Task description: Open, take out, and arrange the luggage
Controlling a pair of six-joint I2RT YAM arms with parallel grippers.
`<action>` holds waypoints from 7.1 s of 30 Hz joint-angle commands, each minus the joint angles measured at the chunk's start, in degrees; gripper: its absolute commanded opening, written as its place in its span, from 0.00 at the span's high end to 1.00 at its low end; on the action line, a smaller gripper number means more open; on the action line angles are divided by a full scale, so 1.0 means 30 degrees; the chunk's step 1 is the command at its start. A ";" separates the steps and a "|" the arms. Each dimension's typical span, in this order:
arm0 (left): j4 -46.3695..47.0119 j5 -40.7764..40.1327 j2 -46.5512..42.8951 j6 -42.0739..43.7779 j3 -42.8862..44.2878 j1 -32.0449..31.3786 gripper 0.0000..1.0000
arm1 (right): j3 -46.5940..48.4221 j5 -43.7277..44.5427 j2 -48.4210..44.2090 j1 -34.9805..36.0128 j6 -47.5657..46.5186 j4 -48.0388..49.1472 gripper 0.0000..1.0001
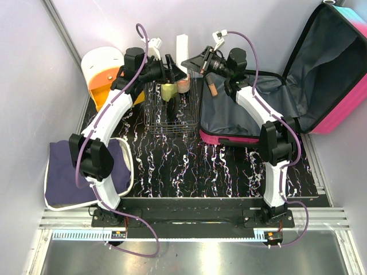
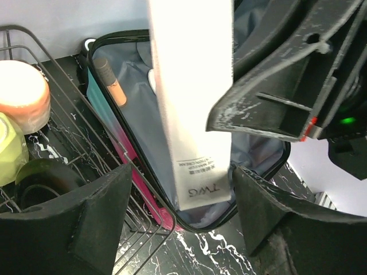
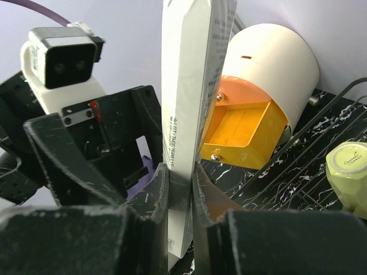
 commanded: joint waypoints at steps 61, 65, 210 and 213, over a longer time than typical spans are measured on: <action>-1.6166 -1.2881 0.3614 2.2091 0.9055 0.8447 0.23 | 0.1804 0.0414 -0.0401 -0.2127 -0.5236 -0.5217 0.00; -1.4850 -1.1160 0.2330 2.0539 0.8792 0.8447 0.21 | 0.2654 0.1731 0.0387 -0.2771 -0.8220 -0.8442 0.00; -1.1559 -0.7817 -0.0483 2.3060 0.2144 0.6806 0.37 | 0.0340 -0.4769 -0.0576 -0.0752 -0.5825 -0.1826 0.01; -1.3727 -0.5532 -0.1334 2.1651 0.1295 0.6777 0.52 | 0.0429 -0.4799 -0.0547 -0.0723 -0.5825 -0.1855 0.01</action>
